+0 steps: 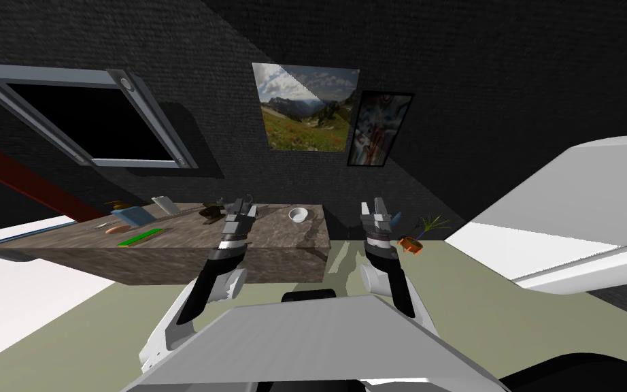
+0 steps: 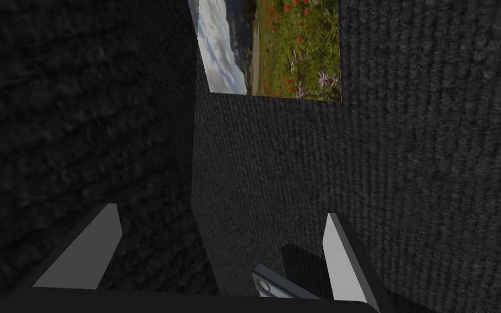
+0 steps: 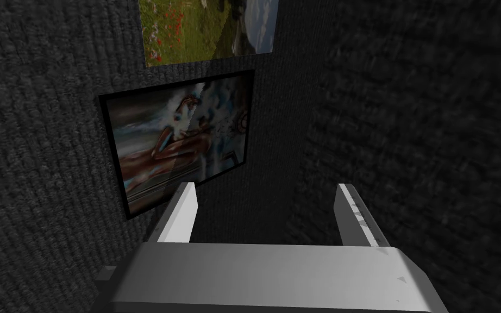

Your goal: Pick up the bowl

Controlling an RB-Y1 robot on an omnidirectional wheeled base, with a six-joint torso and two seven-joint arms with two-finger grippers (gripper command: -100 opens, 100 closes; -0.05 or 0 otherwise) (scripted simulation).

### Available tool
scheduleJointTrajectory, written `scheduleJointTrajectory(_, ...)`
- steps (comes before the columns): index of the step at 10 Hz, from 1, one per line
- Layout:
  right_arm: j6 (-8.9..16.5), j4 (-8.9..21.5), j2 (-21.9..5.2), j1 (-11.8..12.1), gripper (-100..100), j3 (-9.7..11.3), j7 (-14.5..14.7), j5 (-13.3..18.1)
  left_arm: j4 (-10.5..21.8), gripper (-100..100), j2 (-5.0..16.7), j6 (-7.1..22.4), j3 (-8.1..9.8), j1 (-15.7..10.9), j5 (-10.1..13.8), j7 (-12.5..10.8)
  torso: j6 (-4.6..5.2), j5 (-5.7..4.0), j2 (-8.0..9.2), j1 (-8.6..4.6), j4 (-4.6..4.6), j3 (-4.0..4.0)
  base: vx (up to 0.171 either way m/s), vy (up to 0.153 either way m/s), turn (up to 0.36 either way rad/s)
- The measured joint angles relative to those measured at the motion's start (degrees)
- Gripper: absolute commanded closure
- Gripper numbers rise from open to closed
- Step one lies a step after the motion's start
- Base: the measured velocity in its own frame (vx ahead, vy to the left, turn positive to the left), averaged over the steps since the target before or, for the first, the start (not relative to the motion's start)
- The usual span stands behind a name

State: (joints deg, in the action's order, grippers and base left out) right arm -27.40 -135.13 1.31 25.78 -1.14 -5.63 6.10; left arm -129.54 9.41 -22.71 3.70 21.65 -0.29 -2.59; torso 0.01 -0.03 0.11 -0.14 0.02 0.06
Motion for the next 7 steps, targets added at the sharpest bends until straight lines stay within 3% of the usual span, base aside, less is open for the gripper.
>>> scheduleJointTrajectory(7,0.0,0.0,0.0,0.0,0,0.0,0.0,0.0,3.3,-100,4.2,9.4,2.69,-4.7,3.4,2.3,-0.02,0.00,-0.05,0.01,-0.01,-0.03,-0.024,-0.035,-0.034)
